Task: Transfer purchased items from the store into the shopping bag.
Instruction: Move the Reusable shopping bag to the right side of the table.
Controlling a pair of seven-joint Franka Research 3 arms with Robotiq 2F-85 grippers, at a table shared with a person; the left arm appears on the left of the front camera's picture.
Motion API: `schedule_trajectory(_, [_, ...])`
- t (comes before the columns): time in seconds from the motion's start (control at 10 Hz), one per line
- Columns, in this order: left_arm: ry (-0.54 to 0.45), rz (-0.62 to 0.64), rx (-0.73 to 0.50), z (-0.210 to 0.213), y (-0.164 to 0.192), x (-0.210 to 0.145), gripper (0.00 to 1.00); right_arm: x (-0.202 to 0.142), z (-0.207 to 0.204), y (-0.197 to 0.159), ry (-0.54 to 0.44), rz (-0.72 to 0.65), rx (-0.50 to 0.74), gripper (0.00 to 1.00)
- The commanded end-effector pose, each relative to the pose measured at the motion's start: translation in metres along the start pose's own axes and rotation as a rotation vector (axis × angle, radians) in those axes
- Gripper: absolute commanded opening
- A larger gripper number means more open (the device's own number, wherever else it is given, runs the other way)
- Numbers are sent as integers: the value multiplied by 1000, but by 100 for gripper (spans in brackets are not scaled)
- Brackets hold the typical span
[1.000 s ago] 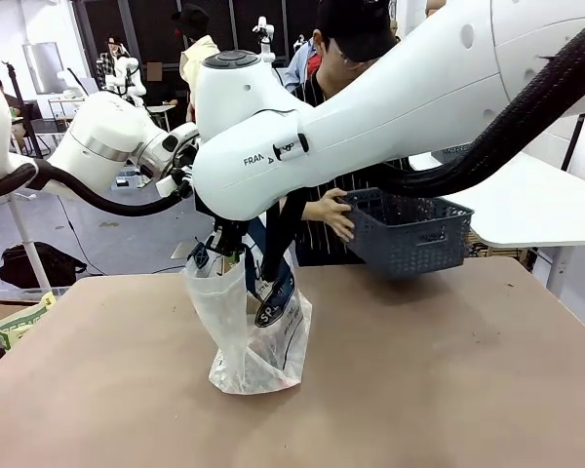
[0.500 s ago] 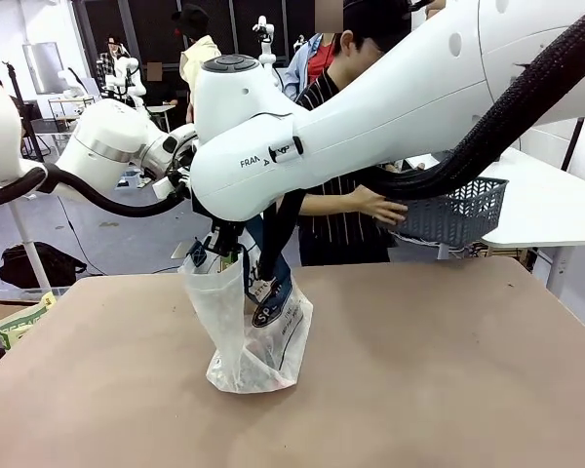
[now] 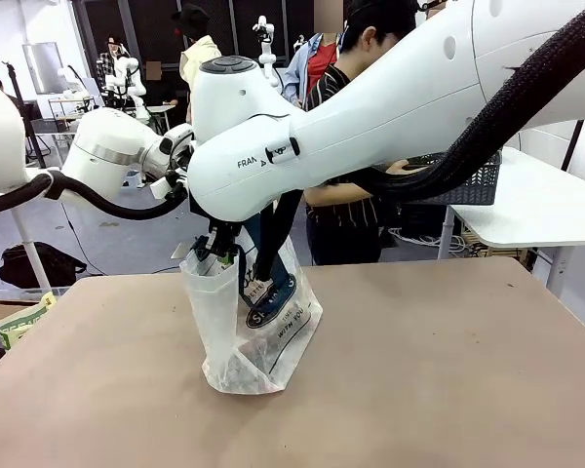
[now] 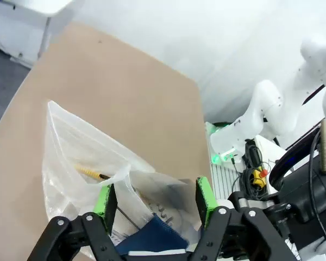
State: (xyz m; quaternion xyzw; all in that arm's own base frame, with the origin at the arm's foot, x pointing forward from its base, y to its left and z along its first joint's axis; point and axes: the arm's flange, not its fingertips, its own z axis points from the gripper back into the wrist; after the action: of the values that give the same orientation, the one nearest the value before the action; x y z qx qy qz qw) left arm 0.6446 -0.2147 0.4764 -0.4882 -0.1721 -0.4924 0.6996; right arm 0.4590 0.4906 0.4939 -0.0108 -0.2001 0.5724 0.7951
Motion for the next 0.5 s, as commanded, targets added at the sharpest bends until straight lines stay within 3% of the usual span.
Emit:
schedule_trajectory(0.0, [-61, -45, -65, 3, 6, 3, 76, 9, -4, 0, -15, 28, -10, 0])
schedule_trajectory(0.2, [-57, -34, -82, 1, 9, 5, 76, 10, -6, 0, -13, 21, -9, 0])
schedule_trajectory(0.4, [14, 6, -19, -6, 10, 10, 76, 12, -6, 1, -2, 13, -23, 0])
